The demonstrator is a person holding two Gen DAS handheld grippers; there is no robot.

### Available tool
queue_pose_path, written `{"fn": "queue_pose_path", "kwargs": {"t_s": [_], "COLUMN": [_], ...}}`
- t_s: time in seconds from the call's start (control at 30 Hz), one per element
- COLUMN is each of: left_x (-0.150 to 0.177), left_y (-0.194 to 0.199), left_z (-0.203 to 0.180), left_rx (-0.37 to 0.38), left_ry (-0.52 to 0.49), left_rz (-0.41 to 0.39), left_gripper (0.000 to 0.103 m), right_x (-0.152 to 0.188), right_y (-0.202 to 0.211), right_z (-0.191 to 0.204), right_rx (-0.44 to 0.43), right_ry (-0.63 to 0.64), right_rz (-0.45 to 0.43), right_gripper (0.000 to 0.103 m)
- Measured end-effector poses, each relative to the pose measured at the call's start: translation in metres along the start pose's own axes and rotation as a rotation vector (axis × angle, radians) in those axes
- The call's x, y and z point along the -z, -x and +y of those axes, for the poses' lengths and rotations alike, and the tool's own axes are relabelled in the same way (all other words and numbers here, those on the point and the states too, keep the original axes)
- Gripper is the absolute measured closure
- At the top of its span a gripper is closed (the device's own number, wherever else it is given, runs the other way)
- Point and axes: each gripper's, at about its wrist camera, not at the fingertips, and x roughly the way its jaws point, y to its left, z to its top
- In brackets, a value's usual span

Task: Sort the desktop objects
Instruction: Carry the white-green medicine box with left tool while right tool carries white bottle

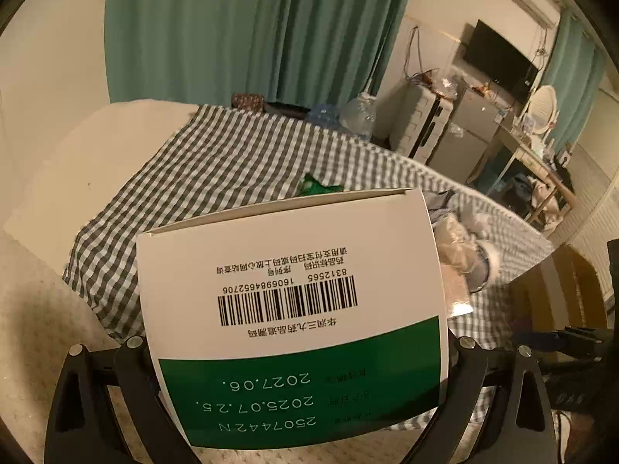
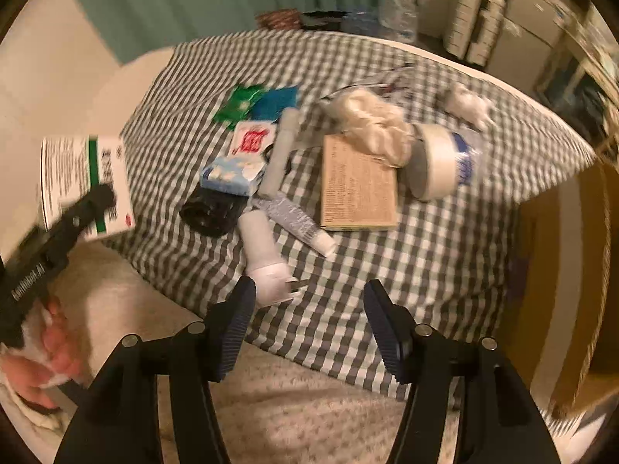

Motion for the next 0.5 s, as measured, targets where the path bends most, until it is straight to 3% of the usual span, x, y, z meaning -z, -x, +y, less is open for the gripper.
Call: {"fn": "queue_pose_path", "kwargs": {"t_s": [0.3,0.4,0.5], "left_x": [0.013,0.015,0.016], "left_y": [-0.032,-0.035,-0.03], "left_z": [0.005,0.006,0.009], "left_rx": [-0.043,-0.041,-0.025], "left_ry": [0.01,0.022,0.048], "left_rz": [0.073,0.093,0.088], "left_gripper": [0.004,0.004,0.004], "right_x": [-0.019,-0.021,-0.009], "right_y": [-0.107,-0.132,-0.158], "right_z": [0.03,0.034,0.04], "right_rx": [0.078,0.034,0.123], "right_ry": [0.166,0.179,0.223], "right_rz": [0.198,0.259,0.336], "right_gripper": [0.046,0.046,0.048]}}
